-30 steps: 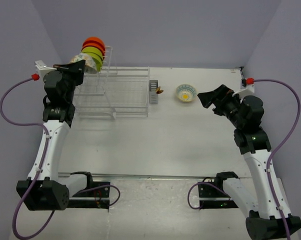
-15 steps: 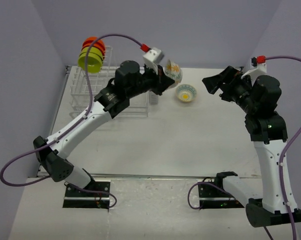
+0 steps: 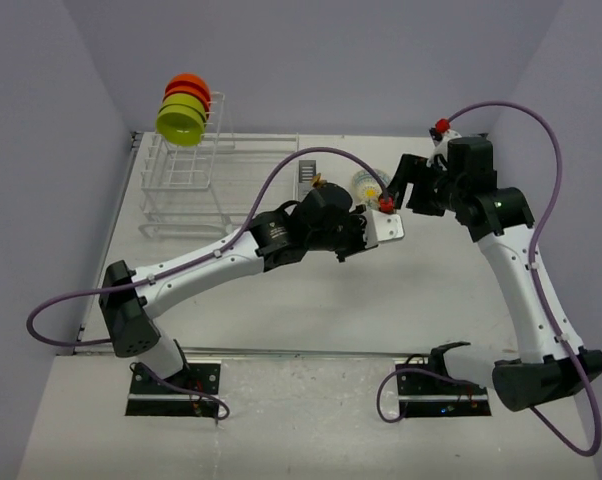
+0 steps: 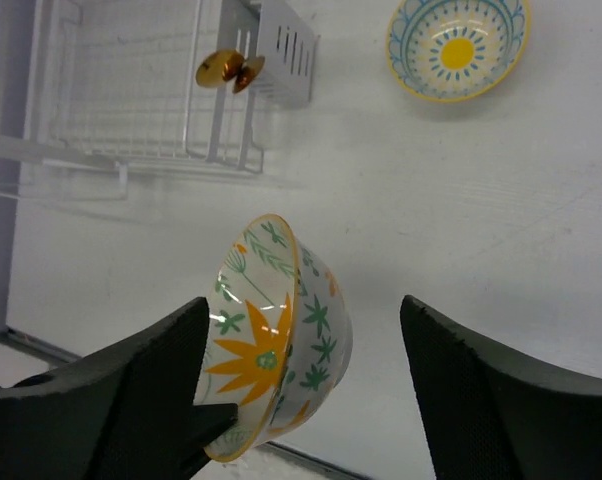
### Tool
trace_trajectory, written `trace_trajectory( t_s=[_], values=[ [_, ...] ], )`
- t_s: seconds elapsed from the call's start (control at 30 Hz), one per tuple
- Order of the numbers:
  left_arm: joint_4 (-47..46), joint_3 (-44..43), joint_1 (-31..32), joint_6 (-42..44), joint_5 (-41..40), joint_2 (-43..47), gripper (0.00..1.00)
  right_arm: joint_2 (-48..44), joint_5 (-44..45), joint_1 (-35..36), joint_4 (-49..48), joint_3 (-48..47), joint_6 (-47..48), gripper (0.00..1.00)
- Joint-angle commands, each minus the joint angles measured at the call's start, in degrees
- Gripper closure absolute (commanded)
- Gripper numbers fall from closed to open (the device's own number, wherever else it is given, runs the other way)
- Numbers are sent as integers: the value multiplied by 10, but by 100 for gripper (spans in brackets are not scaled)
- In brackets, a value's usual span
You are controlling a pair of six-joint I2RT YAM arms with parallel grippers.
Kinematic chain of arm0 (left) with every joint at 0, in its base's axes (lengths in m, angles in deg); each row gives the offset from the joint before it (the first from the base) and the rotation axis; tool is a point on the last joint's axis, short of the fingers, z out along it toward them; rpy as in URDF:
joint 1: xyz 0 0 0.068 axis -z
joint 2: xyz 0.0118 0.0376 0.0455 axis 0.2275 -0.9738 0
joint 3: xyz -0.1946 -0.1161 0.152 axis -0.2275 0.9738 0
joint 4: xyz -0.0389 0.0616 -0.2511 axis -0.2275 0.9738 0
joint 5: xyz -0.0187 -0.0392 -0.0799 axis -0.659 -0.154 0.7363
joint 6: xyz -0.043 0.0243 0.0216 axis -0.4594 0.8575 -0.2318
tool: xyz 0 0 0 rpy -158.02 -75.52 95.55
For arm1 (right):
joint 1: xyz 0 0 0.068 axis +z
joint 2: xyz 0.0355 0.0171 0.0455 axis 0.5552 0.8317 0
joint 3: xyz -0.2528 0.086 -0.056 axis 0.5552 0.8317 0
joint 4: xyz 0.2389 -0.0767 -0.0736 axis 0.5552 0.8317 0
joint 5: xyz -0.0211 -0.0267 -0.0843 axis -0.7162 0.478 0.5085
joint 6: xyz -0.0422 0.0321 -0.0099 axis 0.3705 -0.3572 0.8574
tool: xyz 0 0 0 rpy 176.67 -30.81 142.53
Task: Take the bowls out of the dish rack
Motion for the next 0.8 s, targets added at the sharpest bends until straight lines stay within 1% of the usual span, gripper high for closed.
trace_trajectory(
  t_s=[0.0, 0.07, 0.17, 0.2, 0.27, 0.3, 0.33, 0.6, 0.67, 0.7, 0.77],
  values=[
    [6, -53, 3, 81, -23, -14, 100, 10, 25, 23, 38, 9, 31, 26],
    [33, -74, 4, 93, -27, -23, 100, 18, 26, 38, 42, 11, 37, 35],
    [52, -94, 5, 98, -49, -40, 100, 26, 34, 48, 50, 16, 41, 52],
    [53, -97, 5, 98, -63, -44, 100, 26, 35, 48, 47, 20, 41, 65],
    [56, -100, 6, 97, -68, -47, 100, 27, 44, 48, 43, 27, 38, 84],
    [56, -101, 7, 97, -70, -48, 100, 26, 52, 48, 38, 29, 32, 100],
    [56, -101, 8, 97, -73, -49, 100, 25, 65, 48, 34, 31, 29, 100],
    [45, -98, 9, 93, -87, -38, 100, 46, 55, 48, -1, 30, 13, 100],
    [42, -97, 9, 99, -86, -36, 100, 53, 45, 48, -3, 28, 13, 73],
    [43, -97, 9, 101, -86, -37, 100, 58, 41, 48, -4, 27, 13, 61],
    [43, -96, 10, 106, -85, -39, 100, 63, 31, 48, -4, 25, 13, 59]
  ],
)
